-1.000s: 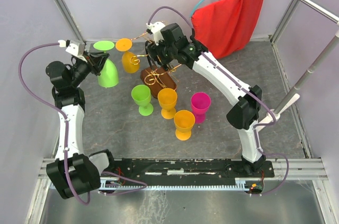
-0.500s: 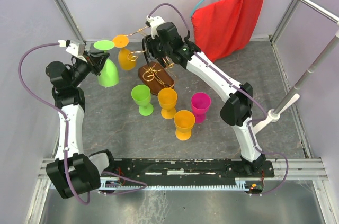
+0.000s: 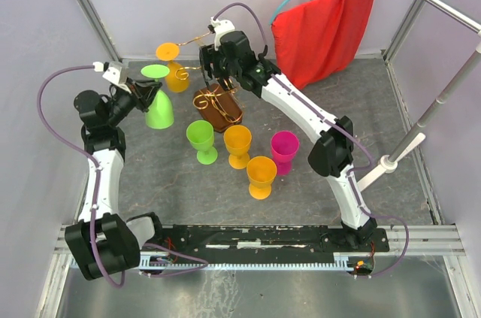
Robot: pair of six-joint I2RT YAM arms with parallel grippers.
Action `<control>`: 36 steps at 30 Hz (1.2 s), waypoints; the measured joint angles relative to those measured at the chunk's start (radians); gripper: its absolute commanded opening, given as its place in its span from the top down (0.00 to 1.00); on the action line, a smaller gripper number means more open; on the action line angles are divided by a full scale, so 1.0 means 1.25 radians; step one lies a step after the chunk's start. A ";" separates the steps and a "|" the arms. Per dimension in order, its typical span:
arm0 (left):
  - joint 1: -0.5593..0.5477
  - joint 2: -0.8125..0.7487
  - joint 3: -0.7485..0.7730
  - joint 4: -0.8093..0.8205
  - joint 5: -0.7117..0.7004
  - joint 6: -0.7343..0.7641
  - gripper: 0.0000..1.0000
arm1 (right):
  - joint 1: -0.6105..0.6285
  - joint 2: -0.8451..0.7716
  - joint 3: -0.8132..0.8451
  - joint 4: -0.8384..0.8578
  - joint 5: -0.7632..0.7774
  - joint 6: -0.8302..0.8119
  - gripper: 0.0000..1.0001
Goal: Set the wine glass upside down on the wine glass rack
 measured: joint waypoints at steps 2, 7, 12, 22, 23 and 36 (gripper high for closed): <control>-0.011 0.004 -0.013 0.008 0.000 0.006 0.97 | -0.001 0.000 0.000 0.000 -0.003 0.002 0.15; -0.056 0.023 -0.044 0.020 -0.004 0.050 0.97 | -0.002 -0.009 -0.012 0.003 -0.017 0.004 0.12; -0.108 0.043 -0.088 0.066 -0.033 0.087 0.97 | -0.002 -0.042 -0.040 0.001 -0.019 -0.002 0.11; -0.173 0.077 -0.174 0.238 -0.135 0.110 0.97 | -0.002 -0.133 -0.057 -0.017 -0.020 -0.022 0.10; -0.177 0.085 -0.180 0.262 -0.140 0.110 0.97 | -0.002 -0.140 -0.059 -0.017 -0.020 -0.024 0.10; -0.224 0.236 -0.194 0.512 -0.203 0.077 0.97 | -0.002 -0.180 -0.092 -0.025 -0.017 -0.072 0.09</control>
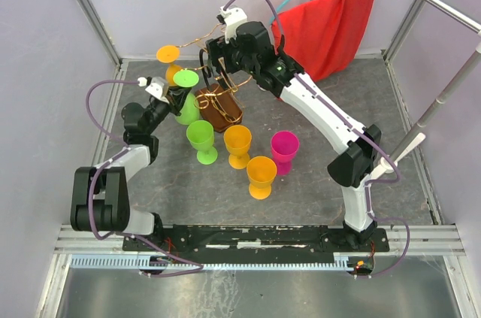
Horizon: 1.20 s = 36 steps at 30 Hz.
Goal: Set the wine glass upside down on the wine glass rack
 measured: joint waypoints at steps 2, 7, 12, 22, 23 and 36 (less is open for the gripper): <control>-0.002 0.020 0.000 0.037 -0.004 -0.018 0.97 | 0.000 0.000 -0.005 -0.002 0.003 -0.007 0.09; -0.006 0.074 0.001 0.135 -0.015 -0.070 0.97 | 0.000 -0.001 -0.015 -0.003 0.014 -0.020 0.08; -0.013 0.126 0.019 0.190 -0.015 -0.106 0.97 | 0.000 -0.002 -0.019 -0.003 0.019 -0.028 0.09; -0.017 0.184 0.058 0.225 -0.040 -0.126 0.97 | -0.004 -0.005 -0.026 -0.003 0.020 -0.034 0.08; -0.017 0.186 0.060 0.225 -0.045 -0.126 0.97 | -0.004 -0.005 -0.027 -0.003 0.020 -0.034 0.08; -0.016 0.196 0.049 0.239 -0.126 -0.124 0.97 | -0.009 -0.008 -0.042 -0.002 0.021 -0.037 0.08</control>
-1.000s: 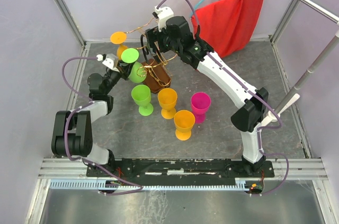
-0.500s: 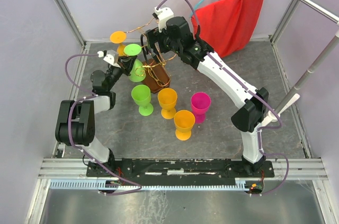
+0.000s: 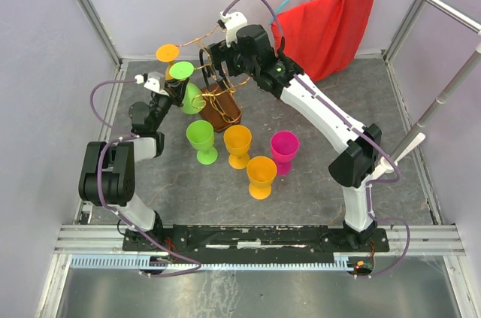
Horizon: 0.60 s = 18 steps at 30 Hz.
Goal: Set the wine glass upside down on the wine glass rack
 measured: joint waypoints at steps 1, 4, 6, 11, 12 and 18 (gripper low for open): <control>0.001 -0.003 -0.008 0.005 -0.006 0.004 0.97 | 0.000 0.000 -0.002 0.000 0.000 0.000 0.08; 0.003 -0.025 -0.033 0.010 -0.018 0.012 0.97 | -0.001 -0.001 -0.004 0.000 0.000 0.000 0.08; 0.004 -0.042 -0.049 0.010 -0.029 0.017 0.97 | -0.001 -0.001 -0.004 0.000 0.000 0.000 0.08; 0.008 -0.084 -0.081 0.005 -0.040 0.029 0.97 | -0.002 -0.006 -0.011 0.000 0.000 0.000 0.08; 0.008 -0.093 -0.084 0.002 -0.039 0.033 0.97 | -0.002 -0.006 -0.013 0.000 0.000 0.000 0.08; 0.008 -0.141 -0.088 -0.037 -0.011 0.047 0.97 | -0.002 -0.008 -0.019 0.000 0.000 -0.001 0.08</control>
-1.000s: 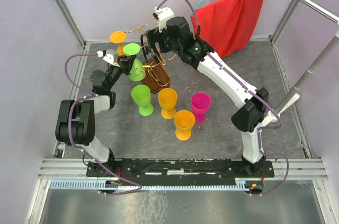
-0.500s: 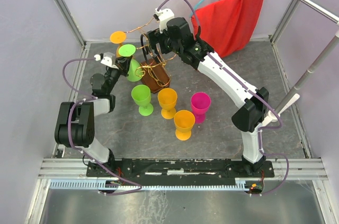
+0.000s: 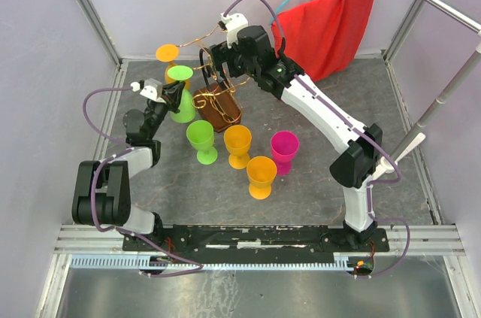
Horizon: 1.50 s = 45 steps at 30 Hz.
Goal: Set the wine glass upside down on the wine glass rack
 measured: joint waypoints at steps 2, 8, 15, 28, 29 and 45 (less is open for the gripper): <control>0.000 -0.002 0.000 -0.011 0.011 0.005 0.97 | 0.000 -0.001 0.000 0.000 0.000 -0.001 0.08; 0.000 0.015 0.012 -0.025 0.048 0.005 0.72 | 0.000 -0.002 0.000 0.000 0.000 -0.002 0.07; 0.000 0.029 0.018 -0.024 0.055 0.005 0.46 | 0.000 -0.003 0.000 -0.006 0.009 -0.005 0.07; 0.001 -0.156 -0.040 -0.225 -0.037 0.052 0.36 | -0.028 -0.101 -0.023 -0.079 0.040 0.006 0.07; 0.001 -0.176 -0.040 -0.252 -0.045 0.053 0.36 | -0.034 -0.115 -0.031 -0.088 0.039 0.009 0.07; 0.004 -0.377 0.110 -0.834 -0.226 0.058 0.24 | -0.069 -0.235 -0.115 -0.254 -0.136 -0.009 0.15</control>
